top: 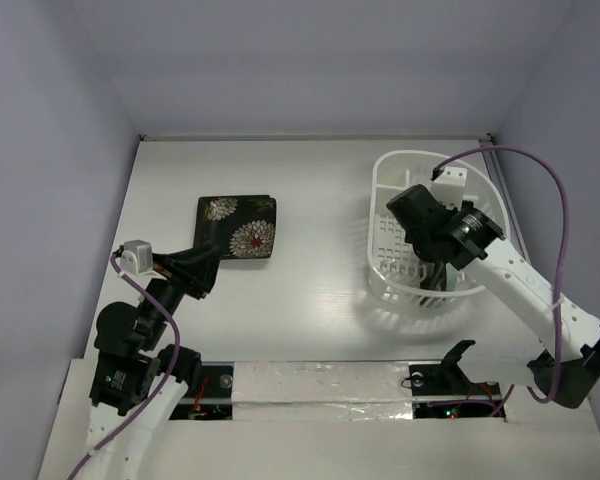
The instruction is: Unload the plates from the dish rack
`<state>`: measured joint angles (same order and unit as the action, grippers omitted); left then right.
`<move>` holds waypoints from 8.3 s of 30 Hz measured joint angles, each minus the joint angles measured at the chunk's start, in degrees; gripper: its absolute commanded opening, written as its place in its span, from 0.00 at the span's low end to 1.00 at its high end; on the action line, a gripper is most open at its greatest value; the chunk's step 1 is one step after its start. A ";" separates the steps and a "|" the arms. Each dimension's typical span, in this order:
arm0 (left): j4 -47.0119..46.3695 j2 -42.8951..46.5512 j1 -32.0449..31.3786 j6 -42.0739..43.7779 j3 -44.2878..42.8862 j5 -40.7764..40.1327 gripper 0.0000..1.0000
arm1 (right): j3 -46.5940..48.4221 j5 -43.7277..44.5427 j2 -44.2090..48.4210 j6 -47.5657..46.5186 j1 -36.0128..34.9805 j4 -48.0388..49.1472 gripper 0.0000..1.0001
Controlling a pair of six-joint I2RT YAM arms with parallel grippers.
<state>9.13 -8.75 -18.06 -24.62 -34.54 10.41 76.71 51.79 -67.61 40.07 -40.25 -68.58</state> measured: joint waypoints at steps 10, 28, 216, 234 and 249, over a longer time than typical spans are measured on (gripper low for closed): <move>0.20 1.42 -0.63 0.00 0.00 -0.17 0.36 | -0.79 -3.98 -4.20 -4.76 7.96 0.44 0.54; 0.24 3.06 -1.11 0.02 0.00 -0.46 0.37 | -1.51 -6.43 -14.69 -11.69 10.64 3.56 0.25; 0.55 3.80 -1.11 -0.31 0.00 -1.16 0.34 | -3.45 -23.08 -22.49 -20.33 21.94 12.48 0.47; 0.57 4.09 -1.75 -0.31 0.00 -1.20 0.34 | -2.60 -9.29 -28.04 -29.33 22.16 19.32 0.00; 0.55 3.67 -1.75 -0.31 0.00 -1.18 0.34 | -1.03 2.67 -26.38 -38.66 22.18 32.46 0.00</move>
<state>9.67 -5.08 -19.81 -24.93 -34.54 9.23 75.68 54.46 -94.00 1.41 -18.06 -36.12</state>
